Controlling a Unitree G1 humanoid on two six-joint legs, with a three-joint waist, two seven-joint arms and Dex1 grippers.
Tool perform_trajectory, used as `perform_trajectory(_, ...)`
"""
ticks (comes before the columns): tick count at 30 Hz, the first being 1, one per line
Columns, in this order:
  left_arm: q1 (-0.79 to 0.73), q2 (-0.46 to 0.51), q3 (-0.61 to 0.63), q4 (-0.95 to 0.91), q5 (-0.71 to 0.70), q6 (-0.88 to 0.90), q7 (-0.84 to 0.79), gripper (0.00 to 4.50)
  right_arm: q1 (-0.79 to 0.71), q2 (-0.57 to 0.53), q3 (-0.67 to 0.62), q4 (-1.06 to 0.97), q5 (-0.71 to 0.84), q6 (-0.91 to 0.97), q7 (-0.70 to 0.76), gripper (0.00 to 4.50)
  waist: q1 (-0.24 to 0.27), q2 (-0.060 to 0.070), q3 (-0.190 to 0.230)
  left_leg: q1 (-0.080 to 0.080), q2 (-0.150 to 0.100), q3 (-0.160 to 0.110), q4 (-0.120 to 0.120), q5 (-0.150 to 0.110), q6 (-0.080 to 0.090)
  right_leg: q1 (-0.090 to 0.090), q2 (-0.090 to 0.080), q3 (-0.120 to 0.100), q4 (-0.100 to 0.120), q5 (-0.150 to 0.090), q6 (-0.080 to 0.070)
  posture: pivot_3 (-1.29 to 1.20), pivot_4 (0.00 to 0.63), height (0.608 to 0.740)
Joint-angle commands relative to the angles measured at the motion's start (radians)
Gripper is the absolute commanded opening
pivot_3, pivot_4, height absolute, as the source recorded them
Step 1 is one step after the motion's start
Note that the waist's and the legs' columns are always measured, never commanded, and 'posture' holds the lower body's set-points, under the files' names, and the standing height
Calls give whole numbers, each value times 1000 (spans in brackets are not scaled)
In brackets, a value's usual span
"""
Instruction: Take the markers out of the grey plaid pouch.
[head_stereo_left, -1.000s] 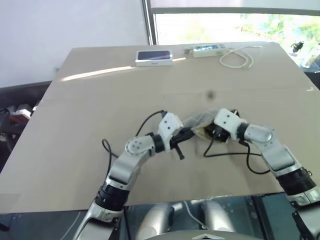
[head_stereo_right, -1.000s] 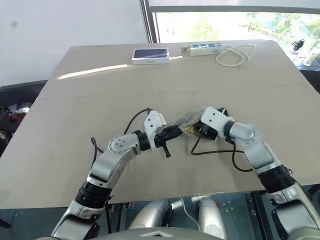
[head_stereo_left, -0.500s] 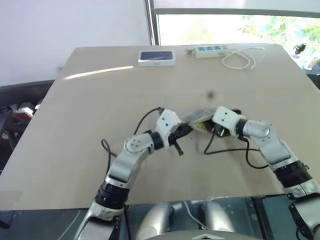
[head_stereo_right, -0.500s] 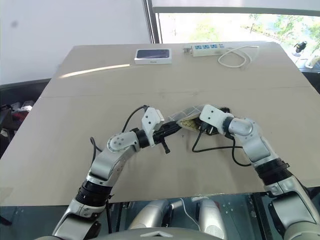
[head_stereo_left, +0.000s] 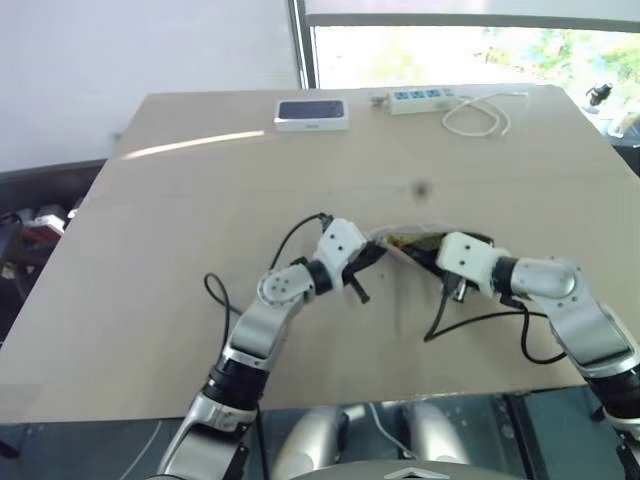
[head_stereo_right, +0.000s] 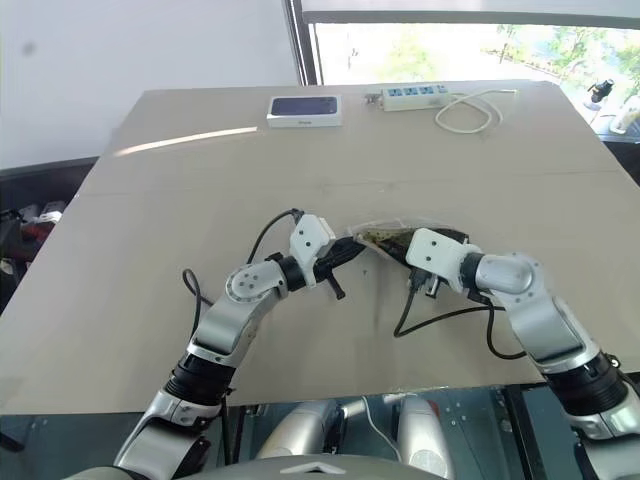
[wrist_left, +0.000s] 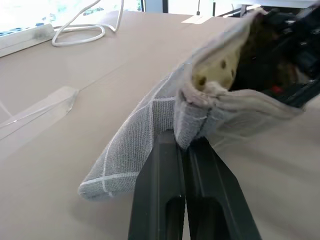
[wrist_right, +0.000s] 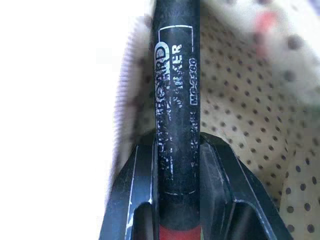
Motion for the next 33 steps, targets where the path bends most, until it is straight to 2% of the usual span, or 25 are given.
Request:
perform_trajectory(1, -16, 1, 12, -1, 6, -27, 10, 0, 16, -18, -68, -71, 42, 6, 10, 529, 0, 0, 0, 0, 0, 0, 0, 0, 0, 0, 0, 0, 0, 0, 0, 0, 150, 740)
perform_trajectory(4, -17, -1, 9, 4, 8, -31, 12, 0, 50, -34, -80, -45, 43, 16, 7, 529, 1, 0, 0, 0, 0, 0, 0, 0, 0, 0, 0, 0, 0, 0, 0, 0, 150, 740)
perform_trajectory(7, -12, -5, -3, -2, 11, -32, 11, 0, 71, -18, -55, 1, 22, -4, -20, 2217, 1, 0, 0, 0, 0, 0, 0, 0, 0, 0, 0, 0, 0, 0, 0, 0, 150, 740)
perform_trajectory(8, -7, -5, -6, -7, 11, -31, 8, 0, 75, -9, -38, 24, 8, -18, -32, 2596, 1, 0, 0, 0, 0, 0, 0, 0, 0, 0, 0, 0, 0, 0, 0, 0, 150, 740)
perform_trajectory(9, -3, -4, -10, -11, 12, -32, 4, 0, 78, -3, -25, 43, -3, -32, -40, 2777, -1, 0, 0, 0, 0, 0, 0, 0, 0, 0, 0, 0, 0, 0, 0, 0, 150, 740)
perform_trajectory(17, 17, 11, -28, -20, 20, -63, -20, 0, 67, 24, -11, 146, -29, -109, -61, 2777, 0, 0, 0, 1, 0, 1, 0, 0, 0, 1, 0, 0, 0, 0, 0, 0, 150, 740)
perform_trajectory(20, 17, 11, -26, -18, 22, -69, -19, 0, 72, 22, -28, 135, -16, -133, -51, 2108, 0, 0, 0, 2, 0, 0, 0, 0, 0, 2, 0, 0, 1, 0, 0, 0, 150, 740)
perform_trajectory(22, 17, 11, -25, -17, 23, -70, -17, 0, 75, 19, -44, 112, -4, -143, -48, 1097, 0, 0, 0, 2, 0, 0, 0, 0, 0, 2, 0, 0, 1, 0, 0, 0, 150, 740)
perform_trajectory(24, 15, 11, -23, -13, 24, -71, -15, 0, 82, 9, -65, 78, 18, -137, -34, 459, 0, 0, 0, 2, 0, 0, 0, 0, 0, 2, 0, 0, 1, 0, 0, 0, 150, 740)
perform_trajectory(28, 16, 13, -22, -9, 25, -75, -13, 0, 95, -3, -122, -30, 108, -42, 4, 462, 1, 0, 0, 0, 0, 0, 0, 0, 0, 0, 0, 0, 0, 0, 0, 0, 150, 740)
perform_trajectory(33, 16, 18, -19, 0, 26, -80, -15, 0, 127, -8, -243, -215, 367, -25, 115, 462, 1, 0, 1, 0, 0, 0, 0, 0, 0, 0, 0, 0, 0, 0, 0, 0, 150, 740)
